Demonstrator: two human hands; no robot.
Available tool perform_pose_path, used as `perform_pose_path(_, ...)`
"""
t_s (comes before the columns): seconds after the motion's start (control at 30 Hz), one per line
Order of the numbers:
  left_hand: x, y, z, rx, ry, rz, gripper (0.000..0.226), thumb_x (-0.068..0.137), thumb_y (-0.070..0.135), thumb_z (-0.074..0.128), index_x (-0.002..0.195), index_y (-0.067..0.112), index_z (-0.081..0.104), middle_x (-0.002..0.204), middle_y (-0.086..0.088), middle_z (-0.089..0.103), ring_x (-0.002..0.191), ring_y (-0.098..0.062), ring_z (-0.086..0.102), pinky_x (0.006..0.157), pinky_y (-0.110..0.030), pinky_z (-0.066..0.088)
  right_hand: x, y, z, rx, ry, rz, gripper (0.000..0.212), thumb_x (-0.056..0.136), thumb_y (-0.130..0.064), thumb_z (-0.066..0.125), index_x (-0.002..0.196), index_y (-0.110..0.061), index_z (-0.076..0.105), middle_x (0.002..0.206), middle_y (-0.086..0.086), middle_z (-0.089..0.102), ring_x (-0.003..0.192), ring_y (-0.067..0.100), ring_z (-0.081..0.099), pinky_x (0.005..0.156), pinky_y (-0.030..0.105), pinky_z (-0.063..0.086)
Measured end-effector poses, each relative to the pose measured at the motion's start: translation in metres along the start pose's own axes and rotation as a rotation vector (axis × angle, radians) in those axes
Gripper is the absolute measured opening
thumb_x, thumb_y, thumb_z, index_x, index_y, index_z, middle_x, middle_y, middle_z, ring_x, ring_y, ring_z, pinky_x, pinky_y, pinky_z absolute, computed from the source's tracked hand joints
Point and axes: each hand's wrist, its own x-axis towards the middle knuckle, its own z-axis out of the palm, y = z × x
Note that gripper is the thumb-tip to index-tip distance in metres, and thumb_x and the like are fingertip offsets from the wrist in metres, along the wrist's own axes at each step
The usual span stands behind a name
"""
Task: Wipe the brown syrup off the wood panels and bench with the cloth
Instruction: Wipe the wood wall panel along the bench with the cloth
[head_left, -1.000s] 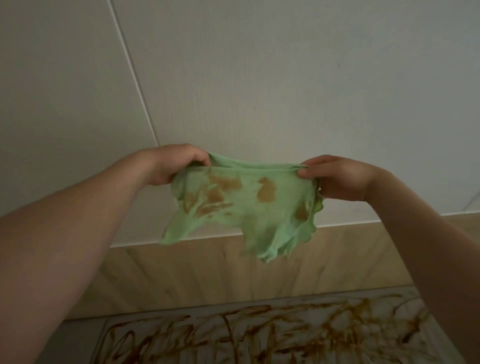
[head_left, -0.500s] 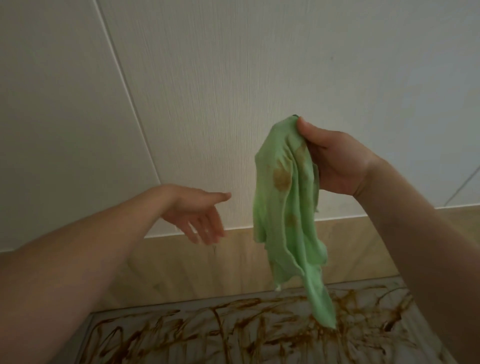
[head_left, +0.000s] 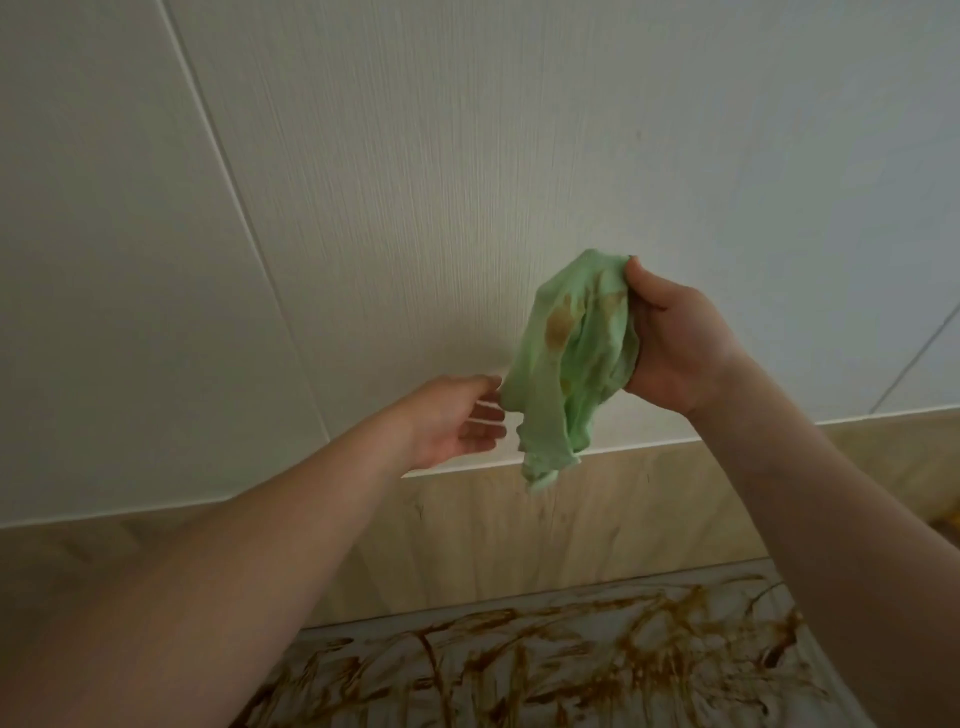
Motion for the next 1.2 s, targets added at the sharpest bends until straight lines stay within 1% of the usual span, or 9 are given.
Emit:
perform_pose_path(0.13,-0.002,-0.004,0.012,0.116,-0.072,-0.229,0.058,0.098,0.058,0.057,0.111,0.003,0.065,0.103,-0.012,0.068,0.090,-0.026,0.061,0.085,-0.037,0.052,-0.001,0.003,0.003,0.020,0.014,-0.009,0.057,0.110,-0.046,0.031,0.129,-0.004,0.066,0.122,0.016,0.072,0.114,0.032,0.070,0.091,0.046,0.060)
perform_pose_path(0.27,-0.003,-0.011,0.027,-0.003,-0.079,-0.168,0.030,0.099,0.040,0.061,0.102,0.012,0.071,0.098,-0.006,0.070,0.094,-0.024,0.064,0.094,-0.039,0.053,-0.005,0.009,0.001,0.015,0.058,0.004,0.058,0.110,-0.046,0.033,0.133,-0.003,0.063,0.122,0.017,0.072,0.113,0.033,0.071,0.088,0.045,0.061)
perform_pose_path(0.37,-0.004,-0.008,0.029,-0.054,0.092,-0.022,0.018,0.096,0.018,0.057,0.100,0.011,0.073,0.099,-0.007,0.070,0.092,-0.025,0.064,0.091,-0.041,0.055,-0.010,0.007,-0.007,-0.029,0.100,0.030,0.058,0.110,-0.046,0.034,0.135,-0.002,0.062,0.125,0.018,0.071,0.114,0.033,0.071,0.083,0.045,0.062)
perform_pose_path(0.5,0.003,0.014,-0.005,0.053,0.513,0.312,0.025,0.084,0.033,0.039,0.081,0.016,0.057,0.087,-0.014,0.061,0.080,-0.026,0.060,0.073,-0.046,0.053,-0.014,-0.006,-0.027,-0.399,0.283,0.050,0.047,0.110,-0.042,0.043,0.121,-0.004,0.068,0.120,0.017,0.073,0.104,0.029,0.074,0.080,0.041,0.062)
perform_pose_path(0.63,-0.011,0.057,-0.026,0.282,0.778,0.493,0.029,0.104,0.030,0.036,0.103,0.008,0.056,0.096,-0.011,0.058,0.090,-0.029,0.054,0.077,-0.041,0.042,-0.017,-0.018,-0.048,-0.811,0.372,0.138,0.046,0.107,-0.041,0.053,0.110,0.002,0.070,0.111,0.024,0.074,0.103,0.040,0.073,0.094,0.055,0.059)
perform_pose_path(0.77,-0.017,0.089,-0.042,0.593,0.867,0.534,0.025,0.111,0.023,0.033,0.106,0.004,0.049,0.109,-0.025,0.061,0.097,-0.037,0.055,0.073,-0.037,0.029,-0.014,-0.020,-0.051,-0.842,0.440,0.037,0.026,0.103,-0.032,0.063,0.112,-0.011,0.072,0.112,0.017,0.074,0.103,0.034,0.072,0.092,0.053,0.060)
perform_pose_path(0.97,-0.026,0.111,-0.055,0.745,0.704,0.370,0.031,0.108,0.022,0.039,0.122,0.004,0.060,0.125,-0.025,0.063,0.112,-0.040,0.062,0.092,-0.043,0.051,-0.007,-0.013,-0.050,-0.504,0.403,-0.223,0.045,0.105,-0.010,0.052,0.137,-0.042,0.059,0.097,0.016,0.060,0.080,0.028,0.057,0.076,0.041,0.055)
perform_pose_path(1.07,-0.038,0.116,-0.053,0.351,0.440,0.116,0.014,0.103,0.017,0.045,0.098,0.013,0.057,0.093,-0.013,0.060,0.070,-0.024,0.063,0.052,-0.034,0.059,-0.008,-0.013,-0.051,-0.386,0.377,-0.289,0.048,0.106,-0.004,0.046,0.135,-0.038,0.064,0.086,0.013,0.061,0.072,0.024,0.056,0.070,0.038,0.055)
perform_pose_path(1.2,-0.047,0.117,-0.061,0.155,0.179,0.058,0.012,0.098,0.009,0.046,0.102,0.018,0.051,0.089,-0.007,0.052,0.059,-0.017,0.055,0.047,-0.025,0.049,-0.008,-0.010,-0.053,-0.357,0.378,-0.310,0.042,0.106,-0.005,0.043,0.115,-0.027,0.077,0.085,0.009,0.066,0.072,0.020,0.061,0.068,0.034,0.053)
